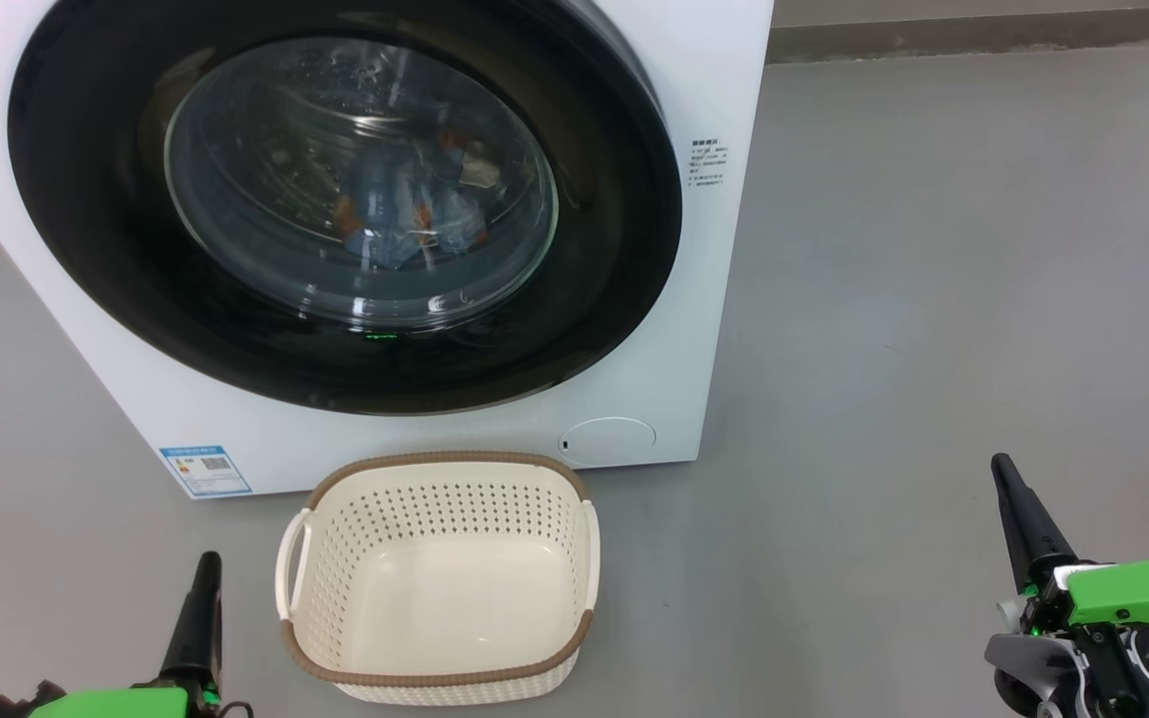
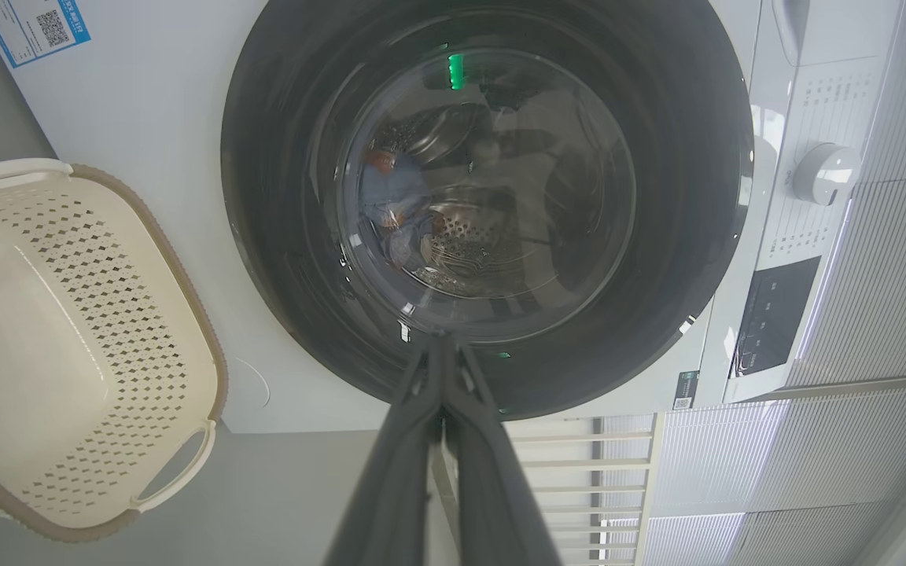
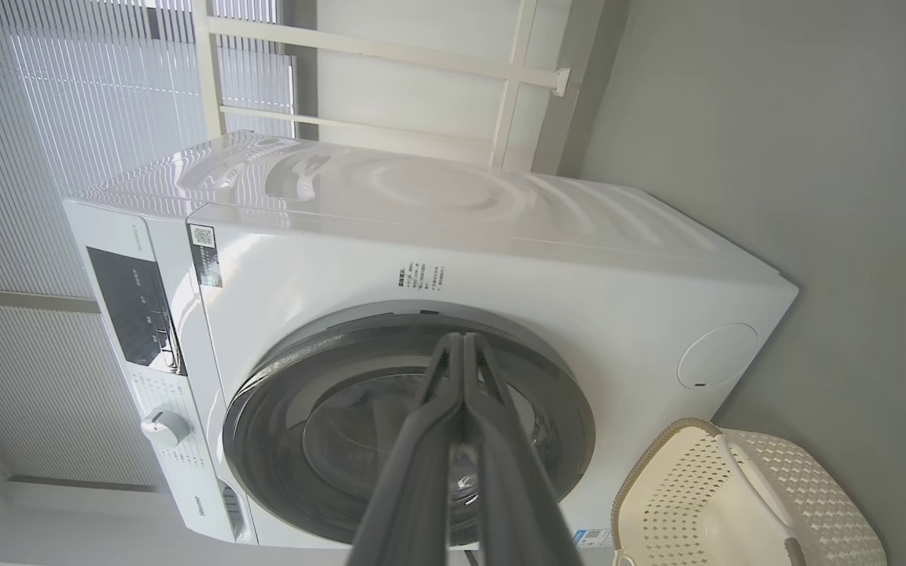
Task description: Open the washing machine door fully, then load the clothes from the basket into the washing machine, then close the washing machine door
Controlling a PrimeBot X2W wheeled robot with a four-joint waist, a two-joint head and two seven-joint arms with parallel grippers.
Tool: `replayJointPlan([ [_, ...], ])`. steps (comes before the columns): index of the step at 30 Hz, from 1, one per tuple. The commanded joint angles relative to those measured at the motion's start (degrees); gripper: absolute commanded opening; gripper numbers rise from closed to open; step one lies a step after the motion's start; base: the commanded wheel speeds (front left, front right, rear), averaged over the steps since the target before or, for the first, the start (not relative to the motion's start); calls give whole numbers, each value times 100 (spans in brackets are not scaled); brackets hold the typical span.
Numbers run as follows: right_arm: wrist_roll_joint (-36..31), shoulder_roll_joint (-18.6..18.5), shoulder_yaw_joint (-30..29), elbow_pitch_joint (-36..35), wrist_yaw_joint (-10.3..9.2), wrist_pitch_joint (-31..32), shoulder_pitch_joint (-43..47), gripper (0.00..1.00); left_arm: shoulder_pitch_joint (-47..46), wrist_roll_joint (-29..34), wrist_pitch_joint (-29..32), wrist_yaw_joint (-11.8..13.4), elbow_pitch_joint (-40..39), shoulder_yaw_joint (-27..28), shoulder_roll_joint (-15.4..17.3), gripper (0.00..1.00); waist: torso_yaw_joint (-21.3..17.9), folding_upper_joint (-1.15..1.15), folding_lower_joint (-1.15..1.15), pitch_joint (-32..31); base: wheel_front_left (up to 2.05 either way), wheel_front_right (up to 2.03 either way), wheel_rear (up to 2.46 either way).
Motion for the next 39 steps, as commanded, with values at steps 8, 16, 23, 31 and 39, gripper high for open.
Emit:
replayJointPlan([
  [8, 539, 46, -39, -218, 2, 175, -17, 0, -211, -428, 170, -88, -101, 278, 21, 0, 7, 0, 0, -15, 0, 0, 0],
  [16, 537, 48, -41, -218, 2, 177, -18, 0, -211, -428, 170, -88, -102, 278, 21, 0, 7, 0, 0, -15, 0, 0, 0],
  [23, 536, 49, -43, -218, 2, 178, -18, 0, -211, -428, 170, -88, -102, 278, 21, 0, 7, 0, 0, -15, 0, 0, 0],
  [31, 534, 50, -44, -218, 2, 180, -18, 0, -210, -428, 170, -88, -103, 278, 21, 0, 7, 0, 0, -15, 0, 0, 0],
  [39, 533, 51, -46, -217, 2, 181, -18, 0, -210, -428, 170, -88, -103, 278, 21, 0, 7, 0, 0, -15, 0, 0, 0],
])
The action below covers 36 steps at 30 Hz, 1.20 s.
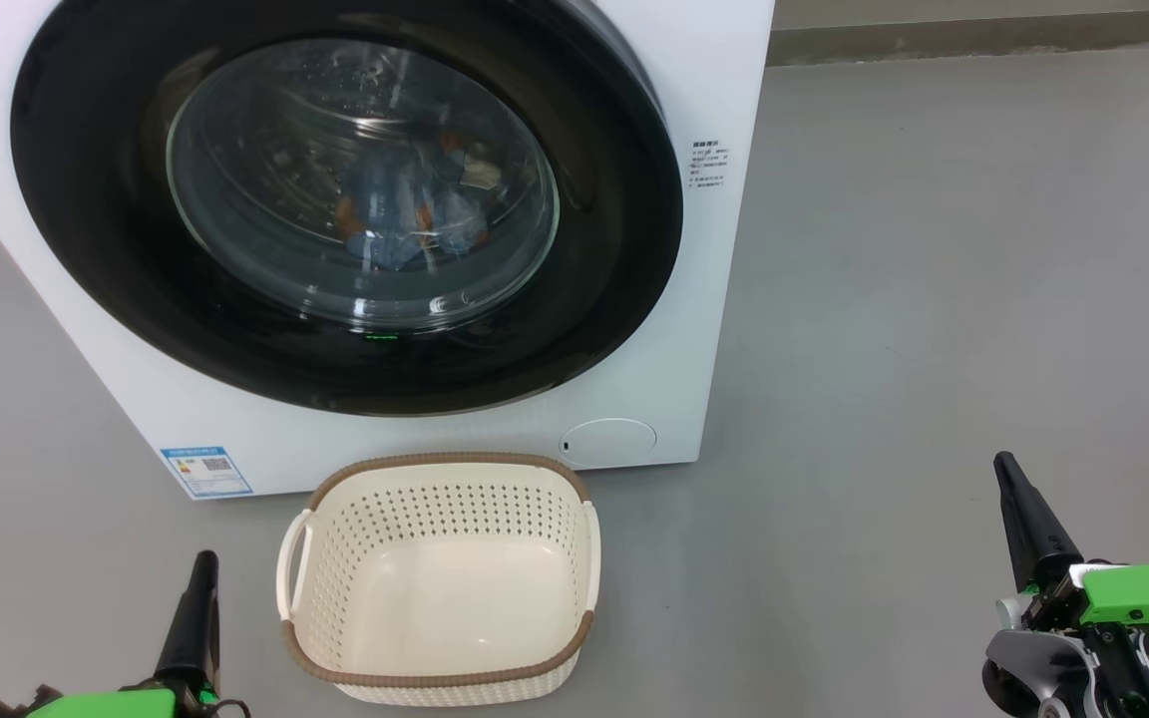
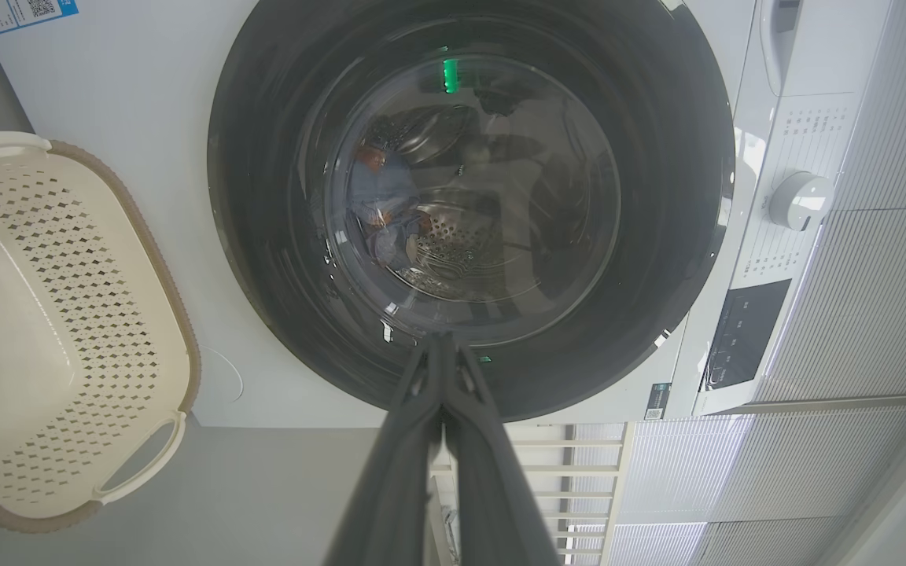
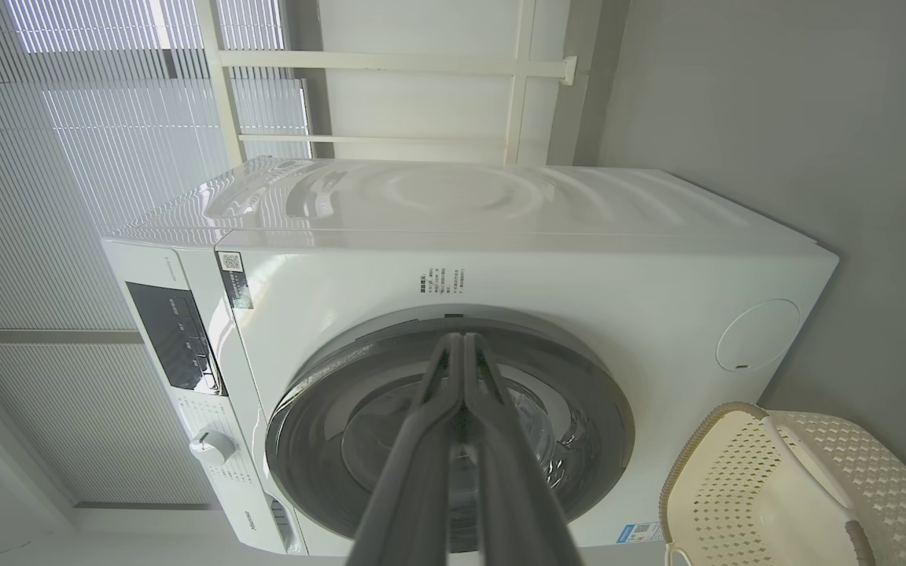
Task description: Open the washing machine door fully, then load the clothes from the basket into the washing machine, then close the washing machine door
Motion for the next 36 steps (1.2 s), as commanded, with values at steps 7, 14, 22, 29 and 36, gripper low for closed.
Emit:
replayJointPlan([
  [7, -1, -52, 111, -177, 10, 32, -24, 0, -209, -38, 41, -38, -107, 189, 49, 0, 0, 0, 0, 0, 0, 0, 0],
  [14, -2, -51, 109, -177, 10, 33, -24, 0, -209, -38, 41, -38, -107, 189, 49, 0, 0, 0, 0, 0, 0, 0, 0],
  [22, -3, -50, 108, -177, 10, 34, -24, 0, -209, -38, 41, -38, -108, 189, 49, 0, 0, 0, 0, 0, 0, 0, 0],
  [29, -4, -50, 107, -177, 10, 35, -24, 0, -209, -38, 41, -38, -108, 189, 49, 0, 0, 0, 0, 0, 0, 0, 0],
  [36, -5, -49, 106, -177, 10, 36, -24, 0, -209, -38, 42, -38, -108, 189, 49, 0, 0, 0, 0, 0, 0, 0, 0],
])
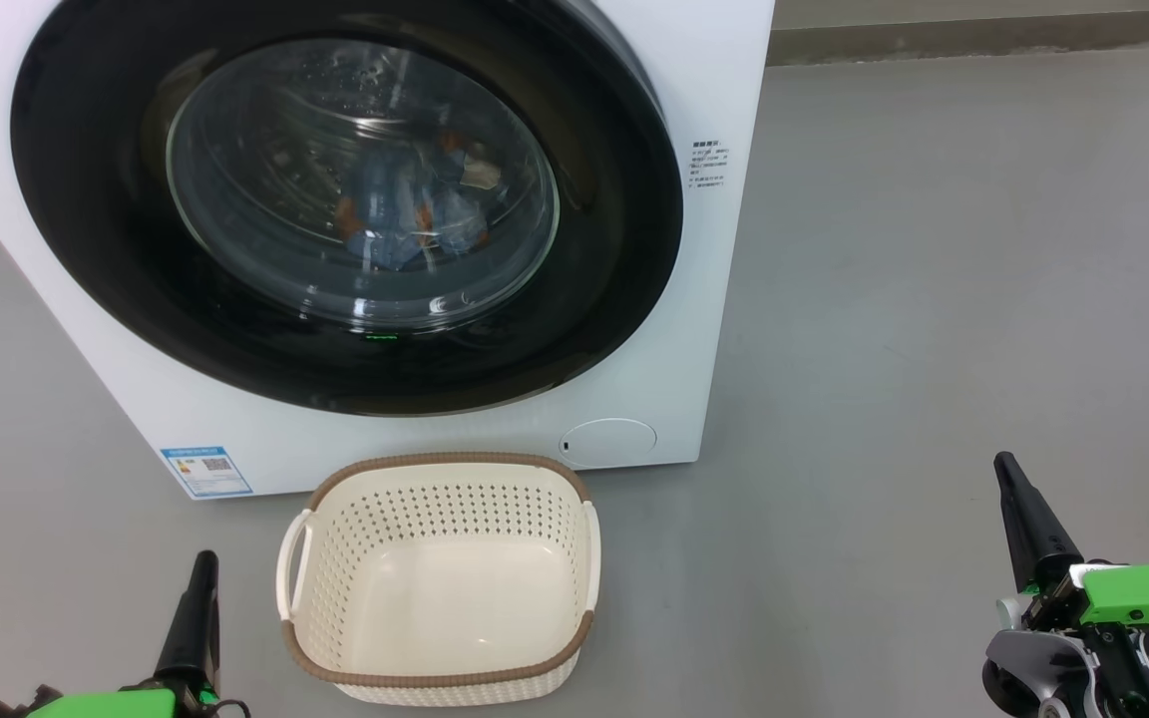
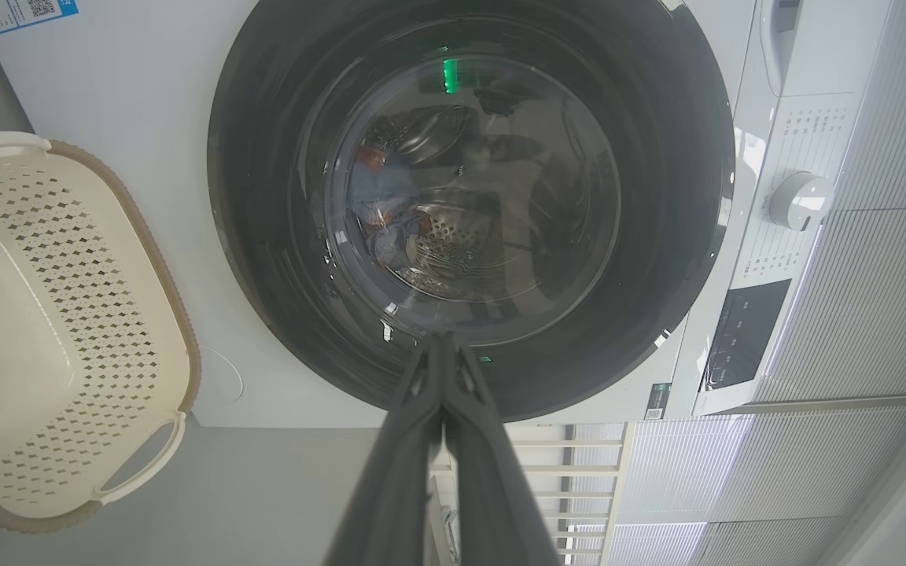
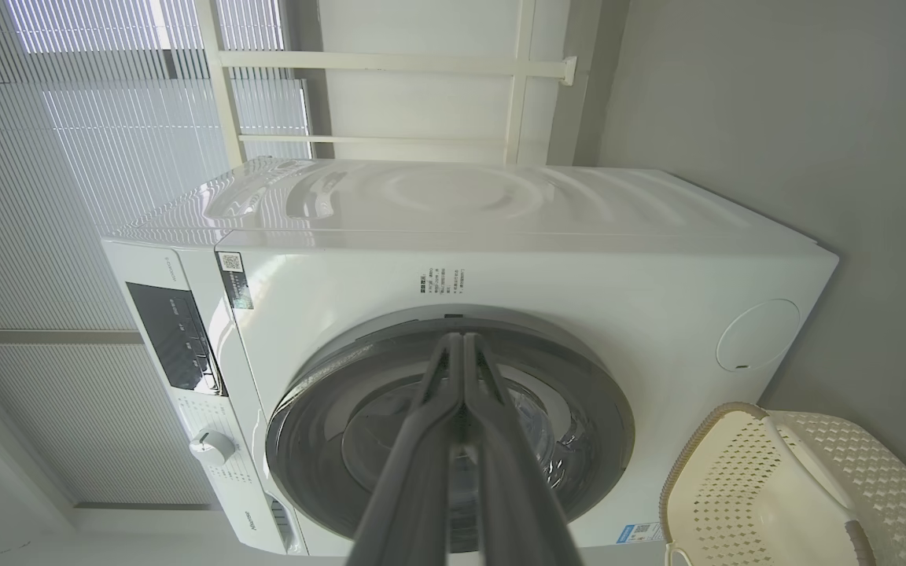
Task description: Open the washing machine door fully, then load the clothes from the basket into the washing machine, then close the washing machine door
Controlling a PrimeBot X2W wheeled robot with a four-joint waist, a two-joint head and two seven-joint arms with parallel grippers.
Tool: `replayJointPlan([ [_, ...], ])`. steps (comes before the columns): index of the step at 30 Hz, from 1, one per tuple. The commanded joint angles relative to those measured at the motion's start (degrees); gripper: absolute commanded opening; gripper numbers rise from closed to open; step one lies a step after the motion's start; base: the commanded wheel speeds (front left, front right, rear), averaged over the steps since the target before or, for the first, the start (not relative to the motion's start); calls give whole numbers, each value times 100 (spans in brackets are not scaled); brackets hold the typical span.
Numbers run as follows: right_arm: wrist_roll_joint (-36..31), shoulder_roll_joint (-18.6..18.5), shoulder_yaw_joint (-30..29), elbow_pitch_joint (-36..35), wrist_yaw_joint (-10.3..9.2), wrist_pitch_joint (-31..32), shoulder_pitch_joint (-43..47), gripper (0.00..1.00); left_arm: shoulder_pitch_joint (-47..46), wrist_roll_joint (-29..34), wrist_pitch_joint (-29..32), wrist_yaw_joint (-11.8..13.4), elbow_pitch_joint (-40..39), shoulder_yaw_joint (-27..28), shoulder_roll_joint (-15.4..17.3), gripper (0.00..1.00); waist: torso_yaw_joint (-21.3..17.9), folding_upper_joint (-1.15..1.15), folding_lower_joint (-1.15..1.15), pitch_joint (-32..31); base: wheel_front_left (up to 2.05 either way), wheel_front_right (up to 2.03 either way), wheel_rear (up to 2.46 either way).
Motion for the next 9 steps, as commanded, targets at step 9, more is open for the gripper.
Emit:
replayJointPlan([
  [9, -6, -49, 108, -177, 10, 37, -26, 0, -209, -38, 42, -38, -108, 188, 50, 0, 0, 0, 0, 0, 0, 0, 0],
])
